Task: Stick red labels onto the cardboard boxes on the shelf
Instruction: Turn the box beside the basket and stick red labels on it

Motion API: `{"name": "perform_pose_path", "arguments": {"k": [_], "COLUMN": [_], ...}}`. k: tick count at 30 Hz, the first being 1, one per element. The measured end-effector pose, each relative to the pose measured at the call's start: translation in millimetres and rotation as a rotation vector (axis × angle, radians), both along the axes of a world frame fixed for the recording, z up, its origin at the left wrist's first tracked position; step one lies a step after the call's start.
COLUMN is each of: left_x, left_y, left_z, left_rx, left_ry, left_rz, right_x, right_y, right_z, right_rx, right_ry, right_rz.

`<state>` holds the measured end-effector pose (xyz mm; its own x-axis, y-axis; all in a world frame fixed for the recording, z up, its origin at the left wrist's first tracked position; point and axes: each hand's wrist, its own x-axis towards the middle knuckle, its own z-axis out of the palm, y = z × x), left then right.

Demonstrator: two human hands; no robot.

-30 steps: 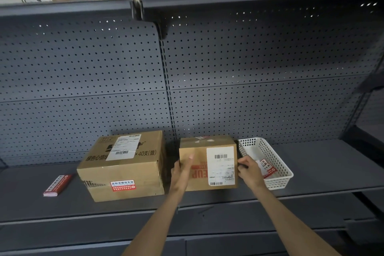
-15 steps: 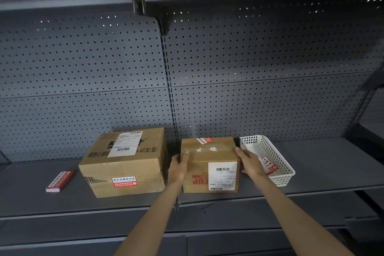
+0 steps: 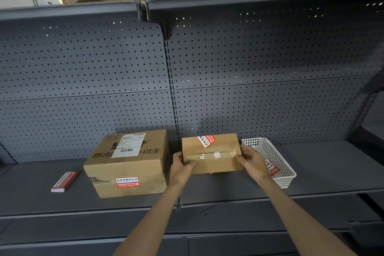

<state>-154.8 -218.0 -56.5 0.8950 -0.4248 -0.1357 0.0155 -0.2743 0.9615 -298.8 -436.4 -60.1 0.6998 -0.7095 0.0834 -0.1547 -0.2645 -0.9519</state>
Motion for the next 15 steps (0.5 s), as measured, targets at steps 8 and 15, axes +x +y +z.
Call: {"name": "perform_pose_path", "arguments": {"k": [8,15], "left_x": [-2,-17], "left_y": [7,9], "left_z": [-28,-47], "left_rx": [0.092,0.162], "left_ry": [-0.116,-0.049], "left_rz": [-0.026,-0.101], "right_x": [-12,-15], "right_y": [5,15], "right_z": [-38,-62], "right_rx": [-0.066,-0.027], "right_ry": [0.070,0.086], "right_rz": [0.052,0.069]}}
